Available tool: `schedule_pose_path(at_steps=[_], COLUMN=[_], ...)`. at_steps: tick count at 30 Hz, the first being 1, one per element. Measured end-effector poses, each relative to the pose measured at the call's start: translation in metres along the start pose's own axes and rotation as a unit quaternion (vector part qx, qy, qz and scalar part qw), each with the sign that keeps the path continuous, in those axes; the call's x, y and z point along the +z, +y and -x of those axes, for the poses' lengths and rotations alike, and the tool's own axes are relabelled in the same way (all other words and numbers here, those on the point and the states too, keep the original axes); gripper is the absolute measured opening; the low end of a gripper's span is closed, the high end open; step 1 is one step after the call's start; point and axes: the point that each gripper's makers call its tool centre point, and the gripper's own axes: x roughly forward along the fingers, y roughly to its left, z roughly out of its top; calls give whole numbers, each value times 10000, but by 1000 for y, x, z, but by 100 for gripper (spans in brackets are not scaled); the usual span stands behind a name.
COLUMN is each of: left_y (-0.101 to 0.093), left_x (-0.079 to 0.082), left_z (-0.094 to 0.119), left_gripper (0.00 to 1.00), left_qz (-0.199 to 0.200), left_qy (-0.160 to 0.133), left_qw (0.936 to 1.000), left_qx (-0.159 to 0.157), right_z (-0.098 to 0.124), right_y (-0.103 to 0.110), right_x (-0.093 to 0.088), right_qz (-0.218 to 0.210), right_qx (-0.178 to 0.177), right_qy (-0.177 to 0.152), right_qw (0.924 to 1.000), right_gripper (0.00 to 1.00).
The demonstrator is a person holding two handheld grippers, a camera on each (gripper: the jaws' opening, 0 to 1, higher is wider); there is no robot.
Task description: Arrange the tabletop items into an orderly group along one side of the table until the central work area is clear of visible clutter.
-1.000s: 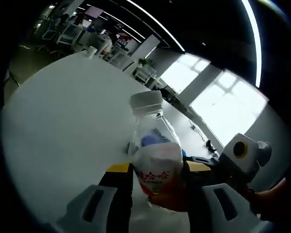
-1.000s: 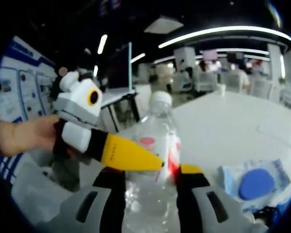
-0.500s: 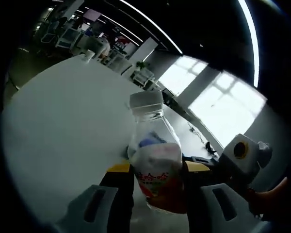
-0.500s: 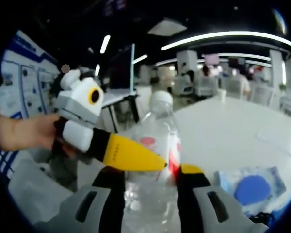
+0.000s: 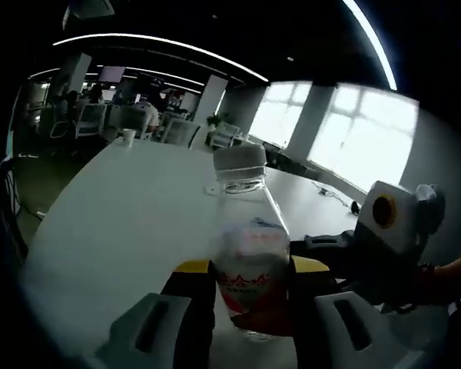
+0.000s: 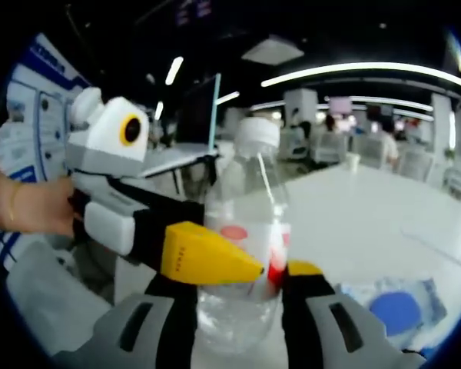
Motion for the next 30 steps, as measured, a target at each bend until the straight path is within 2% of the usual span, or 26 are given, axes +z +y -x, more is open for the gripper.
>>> schedule_pose_path(at_steps=[9, 11, 14, 17, 20, 25, 30], left_y=[1, 1, 7, 15, 22, 31, 40], left_x=[5, 7, 11, 15, 18, 18, 22], left_z=[2, 2, 3, 5, 6, 7, 7], left_gripper=[33, 33, 33, 33, 33, 33, 33], left_qz=[-288, -451, -634, -615, -551, -639, -732], left_qy=[-121, -143, -175, -236, -300, -203, -260], left_qw=[9992, 9984, 9967, 9961, 9957, 9937, 9904], left_qx=[234, 299, 480, 587, 680, 903, 1141], right_z=[0, 0, 1, 4, 8, 15, 28], right_y=[-1, -2, -4, -4, -2, -6, -12], right_x=[2, 2, -4, -15, -19, -24, -23], right_qz=[86, 114, 123, 137, 38, -65, -377], right_qx=[-39, -58, -81, -64, -67, -224, -340], right_qy=[-36, -28, 112, 286, 308, 366, 279], right_qw=[9999, 9999, 9998, 9995, 9995, 9991, 9983], right_gripper=[39, 41, 50, 50, 53, 57, 66])
